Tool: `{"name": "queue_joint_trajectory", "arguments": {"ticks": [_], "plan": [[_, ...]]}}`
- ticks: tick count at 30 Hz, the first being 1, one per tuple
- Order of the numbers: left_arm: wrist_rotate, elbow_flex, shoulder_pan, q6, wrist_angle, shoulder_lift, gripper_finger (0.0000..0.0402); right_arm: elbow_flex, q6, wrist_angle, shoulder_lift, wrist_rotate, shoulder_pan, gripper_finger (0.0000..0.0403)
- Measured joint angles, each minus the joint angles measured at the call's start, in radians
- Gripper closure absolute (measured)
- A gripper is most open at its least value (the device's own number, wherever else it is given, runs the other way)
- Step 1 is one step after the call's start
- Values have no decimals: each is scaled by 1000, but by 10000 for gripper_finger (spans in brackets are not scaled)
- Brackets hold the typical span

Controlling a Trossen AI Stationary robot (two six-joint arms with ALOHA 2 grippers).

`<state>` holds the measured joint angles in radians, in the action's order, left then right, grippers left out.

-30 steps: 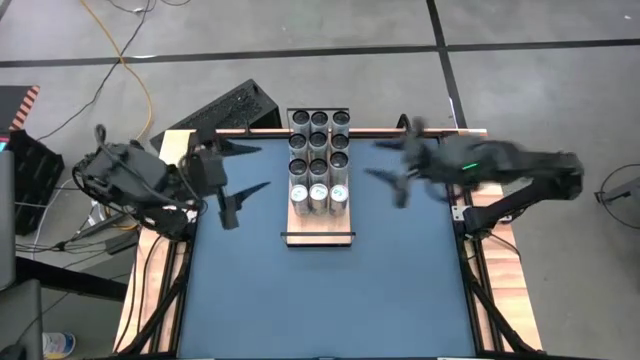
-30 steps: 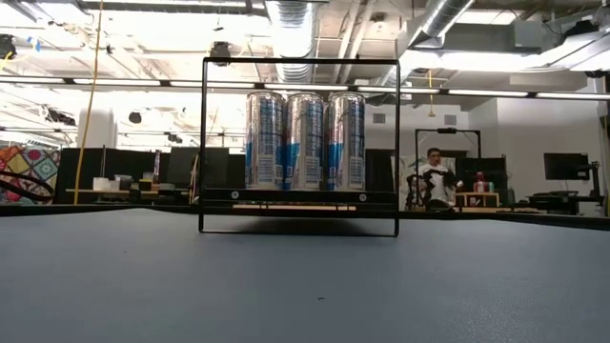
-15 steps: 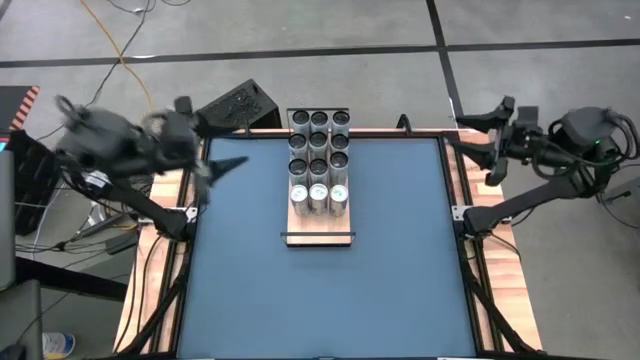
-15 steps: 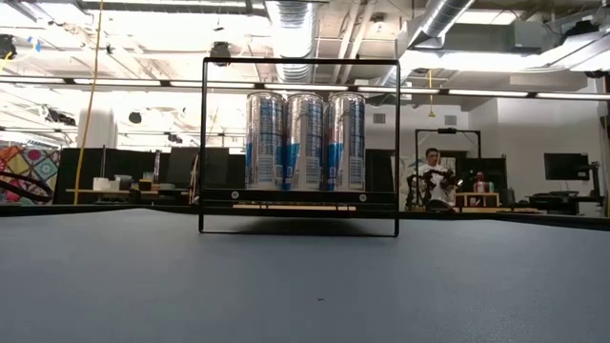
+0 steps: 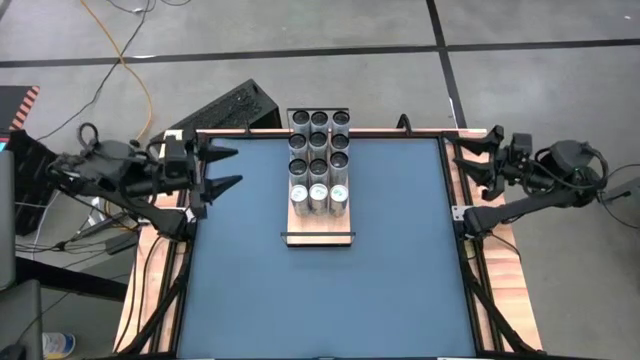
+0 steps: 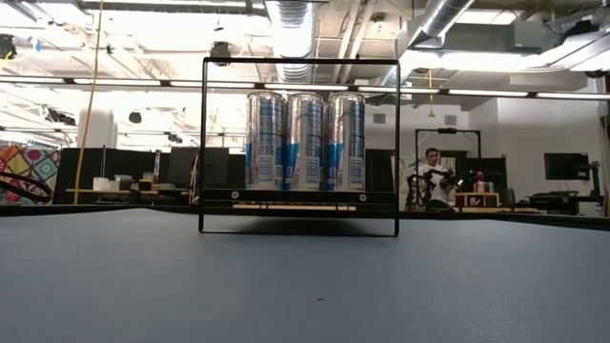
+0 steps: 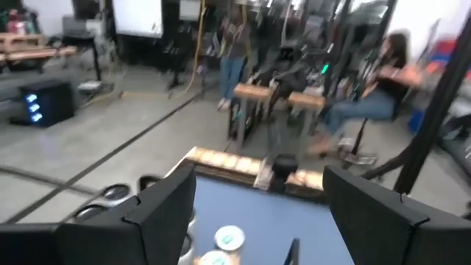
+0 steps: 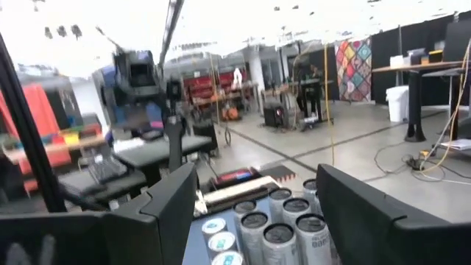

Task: Place canned beverage on shelf
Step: Return to Home Position

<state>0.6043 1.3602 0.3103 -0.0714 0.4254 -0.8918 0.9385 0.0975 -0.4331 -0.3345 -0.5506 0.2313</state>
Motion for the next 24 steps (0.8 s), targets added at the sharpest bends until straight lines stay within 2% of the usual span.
{"name": "queue_joint_trajectory", "arguments": {"ticks": [5,10,14,18,24], "plan": [[-24,-295,0,-57,-199,198,118,-61,0,14,136,0,0,131],[-21,-494,0,-135,-310,367,118,-150,15,17,254,-12,-7,131],[-43,-600,0,-181,-319,457,118,-249,25,65,331,-13,-27,131],[-41,-681,0,-229,-337,518,118,-317,45,67,329,-16,-51,131],[-53,-788,0,-224,-393,590,118,-396,139,85,330,-22,-71,131]]}}
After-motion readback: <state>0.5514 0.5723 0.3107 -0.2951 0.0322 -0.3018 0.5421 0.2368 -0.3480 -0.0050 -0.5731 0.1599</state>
